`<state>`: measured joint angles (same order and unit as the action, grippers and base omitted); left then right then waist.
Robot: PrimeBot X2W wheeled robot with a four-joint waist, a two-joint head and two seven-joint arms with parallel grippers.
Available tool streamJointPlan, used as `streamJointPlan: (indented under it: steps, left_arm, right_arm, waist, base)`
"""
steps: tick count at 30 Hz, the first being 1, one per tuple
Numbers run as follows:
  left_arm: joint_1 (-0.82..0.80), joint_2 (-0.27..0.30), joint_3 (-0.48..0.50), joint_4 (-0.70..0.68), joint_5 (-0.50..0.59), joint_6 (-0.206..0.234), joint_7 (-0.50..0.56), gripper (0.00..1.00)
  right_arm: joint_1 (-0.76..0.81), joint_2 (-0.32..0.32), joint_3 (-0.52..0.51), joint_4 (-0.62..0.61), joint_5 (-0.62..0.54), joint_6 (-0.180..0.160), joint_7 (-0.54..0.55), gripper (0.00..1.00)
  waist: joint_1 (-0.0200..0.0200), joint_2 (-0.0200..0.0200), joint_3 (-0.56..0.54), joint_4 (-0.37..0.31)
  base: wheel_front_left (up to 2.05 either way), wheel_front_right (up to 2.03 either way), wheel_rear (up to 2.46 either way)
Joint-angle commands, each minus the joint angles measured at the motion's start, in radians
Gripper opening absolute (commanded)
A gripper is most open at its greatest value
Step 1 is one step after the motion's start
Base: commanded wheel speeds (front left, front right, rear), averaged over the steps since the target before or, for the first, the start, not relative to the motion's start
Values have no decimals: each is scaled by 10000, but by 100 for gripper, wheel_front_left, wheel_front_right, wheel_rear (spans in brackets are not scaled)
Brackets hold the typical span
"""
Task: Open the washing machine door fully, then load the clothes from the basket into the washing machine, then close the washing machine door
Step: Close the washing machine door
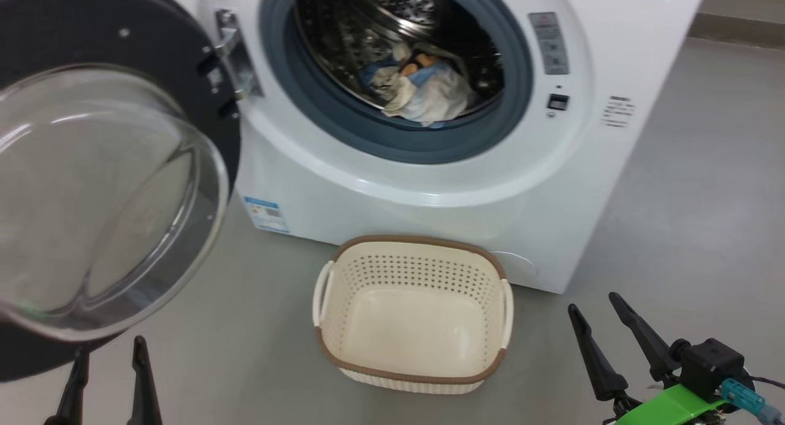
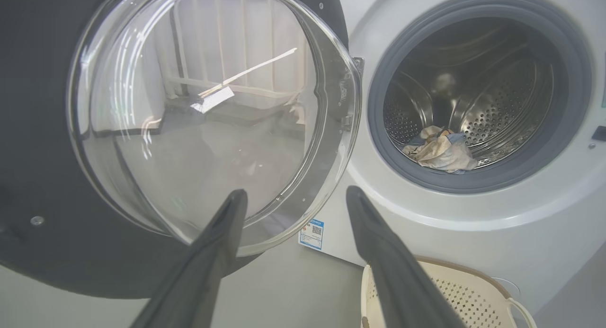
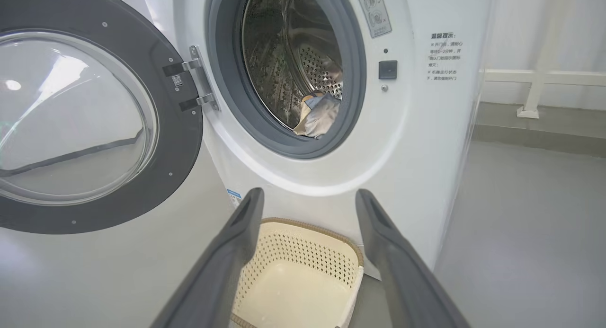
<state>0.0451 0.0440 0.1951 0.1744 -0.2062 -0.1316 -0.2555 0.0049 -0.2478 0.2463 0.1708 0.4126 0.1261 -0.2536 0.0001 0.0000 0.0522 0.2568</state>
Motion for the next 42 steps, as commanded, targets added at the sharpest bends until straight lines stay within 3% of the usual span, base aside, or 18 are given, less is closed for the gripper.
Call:
streamJointPlan:
  steps: [1, 10, 16, 26, 36, 37, 38, 40, 42]
  left_arm:
    - [-55, 79, 343, -334, -27, 10, -63, 100]
    - [64, 65, 431, -365, 3, 50, -63, 100]
    - [225, 64, 420, -558, -154, 321, -63, 100]
    - [403, 63, 504, -845, -437, 568, -63, 100]
    - [272, 63, 604, -1116, -693, 469, -63, 100]
    - [240, 63, 641, -1181, -817, 425, -63, 84]
    - [207, 63, 711, -1248, -891, 385, -63, 58]
    - [90, 63, 880, -1296, -1182, 294, -63, 29]
    - [-133, 63, 1128, -1410, -1408, 201, -63, 8]
  right_arm:
    - [-390, -177, 197, -191, -3, 46, -82, 100]
    - [-384, -264, 349, -146, 39, 46, -82, 100]
    - [-388, -281, 478, -122, 42, 46, -82, 100]
    - [-631, -351, 775, -16, 131, 46, -82, 100]
    - [-581, -338, 699, -30, 146, 46, -82, 100]
    - [-567, -332, 681, -35, 142, 46, -82, 100]
    - [-550, -324, 660, -41, 139, 46, -82, 100]
    - [-516, -310, 618, -63, 125, 46, -82, 100]
    - [-486, -299, 588, -87, 101, 46, -82, 100]
  waist:
    - [-1, 0, 56, 875]
    - [-1, 0, 15, 2145]
    - [-1, 0, 21, 2683]
    - [-1, 0, 94, 2740]
    - [-1, 0, 144, 2735]
    - [-1, 0, 150, 2735]
    - [-1, 0, 156, 2734]
    - [-1, 0, 186, 2734]
    - [-1, 0, 240, 2737]
  base:
    - [0, 0, 0]
    - [0, 0, 0]
    - [0, 0, 0]
    - [0, 0, 0]
    - [0, 0, 0]
    - [0, 0, 0]
    - [0, 0, 0]
    - [0, 0, 0]
    - [0, 0, 0]
